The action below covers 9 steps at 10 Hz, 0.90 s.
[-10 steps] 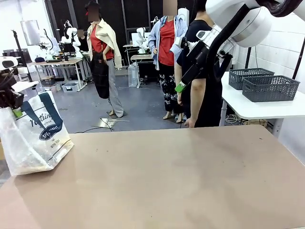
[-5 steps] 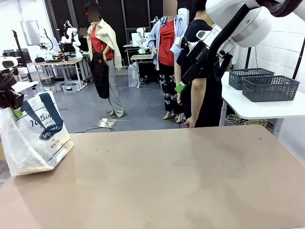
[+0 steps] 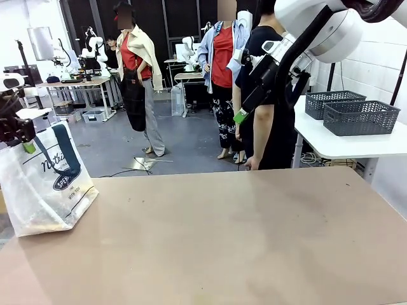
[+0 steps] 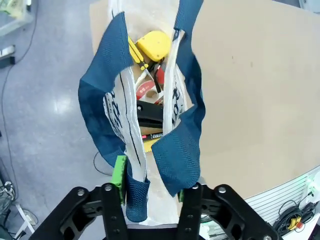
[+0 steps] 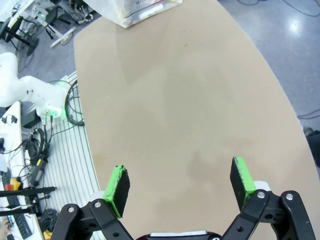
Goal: Transfer purchased items from the store into the shopping bag.
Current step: Move the Reusable shopping bag to the right side of the table.
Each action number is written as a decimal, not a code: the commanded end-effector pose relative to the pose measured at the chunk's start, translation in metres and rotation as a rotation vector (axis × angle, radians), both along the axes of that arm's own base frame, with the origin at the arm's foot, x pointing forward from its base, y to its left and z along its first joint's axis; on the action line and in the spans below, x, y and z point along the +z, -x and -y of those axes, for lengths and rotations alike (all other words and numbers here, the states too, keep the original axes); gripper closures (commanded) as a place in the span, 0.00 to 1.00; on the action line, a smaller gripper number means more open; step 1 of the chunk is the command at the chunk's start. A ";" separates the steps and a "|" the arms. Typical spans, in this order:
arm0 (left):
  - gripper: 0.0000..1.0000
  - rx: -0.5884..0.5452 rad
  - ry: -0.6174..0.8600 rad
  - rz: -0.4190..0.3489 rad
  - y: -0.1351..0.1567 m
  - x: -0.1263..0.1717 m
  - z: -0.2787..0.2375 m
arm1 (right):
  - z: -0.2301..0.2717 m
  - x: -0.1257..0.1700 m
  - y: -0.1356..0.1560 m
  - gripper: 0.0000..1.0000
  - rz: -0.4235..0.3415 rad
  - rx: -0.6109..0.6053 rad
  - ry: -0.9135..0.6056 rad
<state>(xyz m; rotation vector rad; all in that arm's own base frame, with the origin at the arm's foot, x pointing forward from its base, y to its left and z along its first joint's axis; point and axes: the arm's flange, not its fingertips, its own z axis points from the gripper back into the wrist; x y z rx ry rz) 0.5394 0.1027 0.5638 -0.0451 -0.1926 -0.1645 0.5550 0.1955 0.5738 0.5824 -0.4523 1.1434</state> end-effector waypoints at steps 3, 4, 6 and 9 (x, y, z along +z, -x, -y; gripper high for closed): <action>0.00 0.005 0.017 0.045 0.003 0.028 0.005 | 0.000 0.002 0.000 0.00 -0.007 -0.001 0.017; 0.00 0.000 0.022 0.050 0.005 0.033 0.007 | 0.000 0.002 0.000 0.00 -0.007 -0.001 0.017; 0.00 -0.014 0.046 0.055 0.011 0.041 0.008 | 0.000 0.002 0.000 0.00 -0.007 -0.001 0.017; 0.00 -0.054 0.060 0.061 0.017 0.049 0.012 | 0.000 0.002 0.000 0.00 -0.007 -0.001 0.017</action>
